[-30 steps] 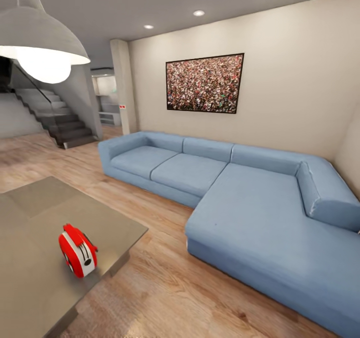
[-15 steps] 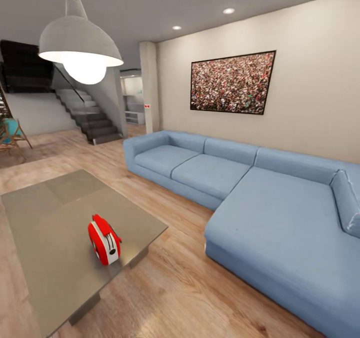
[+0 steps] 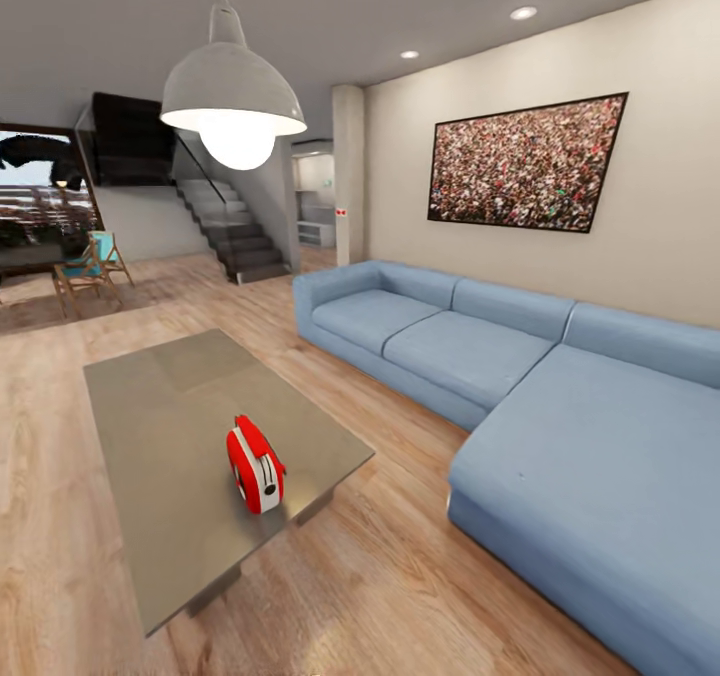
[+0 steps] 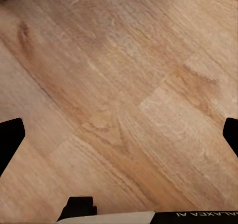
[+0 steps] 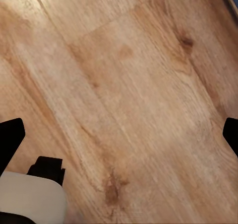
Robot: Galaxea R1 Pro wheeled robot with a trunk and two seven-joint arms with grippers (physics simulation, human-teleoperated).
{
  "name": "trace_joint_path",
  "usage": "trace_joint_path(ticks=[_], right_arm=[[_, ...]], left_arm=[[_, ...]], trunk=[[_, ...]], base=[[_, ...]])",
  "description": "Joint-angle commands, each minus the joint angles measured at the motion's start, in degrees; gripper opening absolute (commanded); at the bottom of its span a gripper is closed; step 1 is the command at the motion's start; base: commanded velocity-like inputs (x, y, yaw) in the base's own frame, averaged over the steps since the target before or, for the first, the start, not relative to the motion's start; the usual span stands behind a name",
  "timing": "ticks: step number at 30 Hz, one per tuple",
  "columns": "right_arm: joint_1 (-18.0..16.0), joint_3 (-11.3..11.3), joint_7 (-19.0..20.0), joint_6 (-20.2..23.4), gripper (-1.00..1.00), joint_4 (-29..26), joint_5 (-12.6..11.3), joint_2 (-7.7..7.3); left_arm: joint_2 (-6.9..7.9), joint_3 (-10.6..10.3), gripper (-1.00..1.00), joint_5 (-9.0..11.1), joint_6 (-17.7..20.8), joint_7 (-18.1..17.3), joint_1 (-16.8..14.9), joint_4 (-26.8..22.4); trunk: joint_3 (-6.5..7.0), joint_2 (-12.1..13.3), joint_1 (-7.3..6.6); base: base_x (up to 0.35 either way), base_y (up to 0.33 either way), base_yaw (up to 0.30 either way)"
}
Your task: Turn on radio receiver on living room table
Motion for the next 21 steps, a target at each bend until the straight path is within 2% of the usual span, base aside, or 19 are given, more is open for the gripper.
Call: trace_joint_path(ticks=[1,12,21], right_arm=[[0.0,0.0,0.0,0.0,1.0,0.0,0.0,-0.01],[0.0,0.0,0.0,0.0,1.0,0.0,0.0,0.03],[0.0,0.0,0.0,0.0,1.0,-0.01,0.0,0.02]], left_arm=[[0.03,0.0,1.0,0.0,-0.02,0.0,0.0,0.0],[0.0,0.0,1.0,0.0,0.0,0.0,0.0,0.0],[0.03,0.0,1.0,0.0,0.0,0.0,0.0,0.0]], trunk=[[0.0,0.0,0.0],[0.0,0.0,0.0],[0.0,0.0,0.0]], base=[[0.0,0.0,0.296],[0.01,-0.001,0.296],[0.237,-0.127,0.296]])
